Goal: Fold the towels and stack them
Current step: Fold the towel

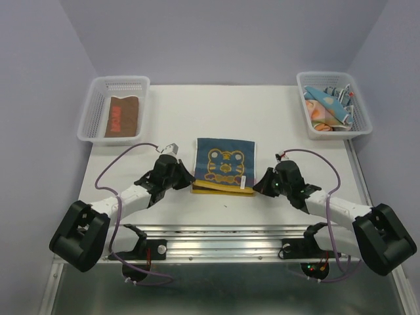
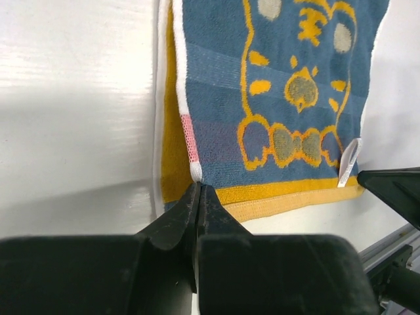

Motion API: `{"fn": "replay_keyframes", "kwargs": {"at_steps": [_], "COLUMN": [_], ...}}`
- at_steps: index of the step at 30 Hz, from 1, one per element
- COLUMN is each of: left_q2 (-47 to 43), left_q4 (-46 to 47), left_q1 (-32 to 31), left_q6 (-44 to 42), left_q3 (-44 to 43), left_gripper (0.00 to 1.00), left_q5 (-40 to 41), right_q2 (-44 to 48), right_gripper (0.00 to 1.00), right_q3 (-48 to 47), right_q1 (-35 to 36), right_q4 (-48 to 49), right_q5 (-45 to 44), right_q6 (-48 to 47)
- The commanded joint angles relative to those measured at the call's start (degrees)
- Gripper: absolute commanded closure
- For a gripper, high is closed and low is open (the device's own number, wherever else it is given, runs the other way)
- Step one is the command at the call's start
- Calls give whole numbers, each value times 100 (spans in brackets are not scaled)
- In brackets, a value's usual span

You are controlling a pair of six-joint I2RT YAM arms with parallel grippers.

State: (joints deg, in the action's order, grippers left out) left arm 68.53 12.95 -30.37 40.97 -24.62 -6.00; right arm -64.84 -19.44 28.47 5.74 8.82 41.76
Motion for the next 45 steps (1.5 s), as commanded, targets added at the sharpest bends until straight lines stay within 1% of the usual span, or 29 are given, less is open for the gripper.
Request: {"fn": "replay_keyframes", "kwargs": {"at_steps": [1,2,3,4,6,7,9,10,12,13,14,15,18,20,23,25,27,28,29,32,34,36,37,38,39,40,41,43,45], "left_q2": [-94,-129,-191,-235,-349,-393,-463,-498,-455,-411,-359,-210,290,581,1152,1592,1899,2179,2312,2752,3076,3288,3472,3648,3650,3806,3886,4071,4237], "left_q4": [50,50,-3,-38,-135,-196,-275,-328,-468,-512,-487,-478,-478,-425,-285,-214,-223,-249,-249,-214,-223,-258,-249,-267,-284,-284,-293,-276,-284], "left_q1": [-30,-39,-39,-39,-39,-39,-39,-39,-39,-39,-30,-30,145,268,470,593,672,734,752,752,752,778,796,813,831,848,866,910,910], "left_q6": [-10,-36,-37,-45,-54,-63,-124,-151,-247,-291,-352,-405,-642,-880,-1108,-1293,-1451,-1495,-1530,-1653,-1724,-1733,-1733,-1724,-1724,-1724,-1724,-1715,-1724], "left_q3": [150,159,168,168,168,125,37,-33,-297,-419,-629,-745,-1342,-1808,-2290,-2607,-2828,-3029,-3109,-3382,-3514,-3707,-3838,-3900,-3962,-4032,-4155,-4313,-4410], "left_gripper": [82,78,69,63,46,41,33,26,13,9,7,5,2,2,2,3,11,17,20,22,23,23,24,29,29,35,36,42,47], "left_q5": [64,64,90,108,99,99,195,274,546,556,843,959,1198,1066,750,574,329,258,196,55,-6,-6,-6,20,20,46,29,-68,-173], "right_q2": [-195,-231,-283,-292,-284,-240,-152,-82,120,173,269,305,209,-149,-643,-1091,-1407,-1705,-1847,-2357,-2603,-2927,-3016,-3200,-3271,-3350,-3421,-3605,-3754], "right_gripper": [93,89,86,75,60,44,30,24,16,10,0,0,0,0,0,0,0,0,0,3,6,12,18,21,23,25,29,34,36], "right_q3": [221,239,248,248,222,195,125,3,-278,-375,-489,-595,-964,-1394,-1869,-2212,-2562,-2686,-2792,-3144,-3363,-3487,-3583,-3628,-3654,-3689,-3724,-3769,-3821], "right_q1": [89,89,106,98,106,106,97,106,98,106,98,97,106,80,10,-104,-253,-350,-394,-543,-640,-798,-843,-921,-966,-1001,-1036,-1089,-1115], "right_q4": [586,621,648,639,622,569,499,446,236,130,-27,-81,-117,-274,-459,-372,-345,-345,-345,-310,-284,-293,-275,-266,-231,-196,-126,-56,-11], "right_q5": [216,260,304,383,419,419,393,297,156,16,-351,-494,-1284,-1838,-2130,-1929,-1770,-1657,-1621,-1533,-1366,-1146,-1041,-971,-918,-917,-682,-592,-548], "right_q6": [43,43,26,8,-53,-71,-115,-133,-264,-317,-352,-379,-633,-808,-1055,-1327,-1442,-1521,-1565,-1653,-1671,-1653,-1653,-1671,-1688,-1697,-1706,-1715,-1724]}}
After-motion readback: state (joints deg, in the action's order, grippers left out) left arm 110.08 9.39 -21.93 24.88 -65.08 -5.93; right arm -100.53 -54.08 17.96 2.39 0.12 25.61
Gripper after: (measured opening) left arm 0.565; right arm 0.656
